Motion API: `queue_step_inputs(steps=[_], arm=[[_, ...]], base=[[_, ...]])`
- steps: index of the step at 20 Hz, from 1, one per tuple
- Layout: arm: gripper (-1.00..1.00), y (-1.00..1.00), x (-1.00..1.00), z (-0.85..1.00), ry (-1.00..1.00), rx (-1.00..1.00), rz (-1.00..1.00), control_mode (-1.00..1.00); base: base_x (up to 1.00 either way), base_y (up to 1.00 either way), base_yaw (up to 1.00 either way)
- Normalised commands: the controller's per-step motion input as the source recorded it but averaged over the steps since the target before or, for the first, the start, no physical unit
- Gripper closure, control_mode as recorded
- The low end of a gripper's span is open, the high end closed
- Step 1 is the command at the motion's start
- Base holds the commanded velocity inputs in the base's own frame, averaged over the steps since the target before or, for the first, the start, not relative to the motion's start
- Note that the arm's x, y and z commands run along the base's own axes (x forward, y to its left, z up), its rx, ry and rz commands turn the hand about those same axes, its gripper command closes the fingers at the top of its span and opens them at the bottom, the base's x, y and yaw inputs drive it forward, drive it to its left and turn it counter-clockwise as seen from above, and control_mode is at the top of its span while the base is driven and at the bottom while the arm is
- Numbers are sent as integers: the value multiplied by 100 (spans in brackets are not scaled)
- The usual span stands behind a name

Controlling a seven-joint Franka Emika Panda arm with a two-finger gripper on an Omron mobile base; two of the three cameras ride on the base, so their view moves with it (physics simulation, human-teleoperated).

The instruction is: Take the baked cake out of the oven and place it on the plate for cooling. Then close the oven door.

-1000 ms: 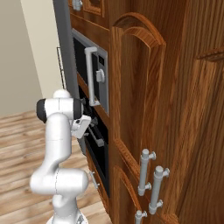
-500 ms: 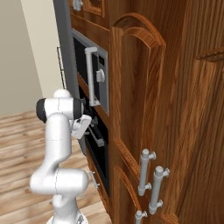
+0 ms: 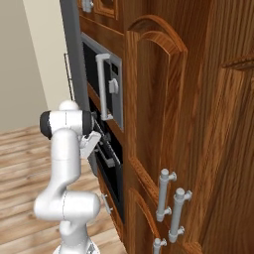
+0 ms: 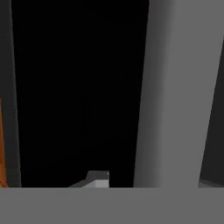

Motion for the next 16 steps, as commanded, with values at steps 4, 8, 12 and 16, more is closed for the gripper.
queue_step_inputs(steps=[4,8,12,16], arm=[[100,99,-34,-77,11,0,8,-100],[100,100,-33,-77,12,0,7,-100],[100,100,-33,-80,10,0,7,-100],[100,92,-26,-81,9,0,7,-100]], base=[[0,0,0],[0,0,0],[0,0,0],[0,0,0]])
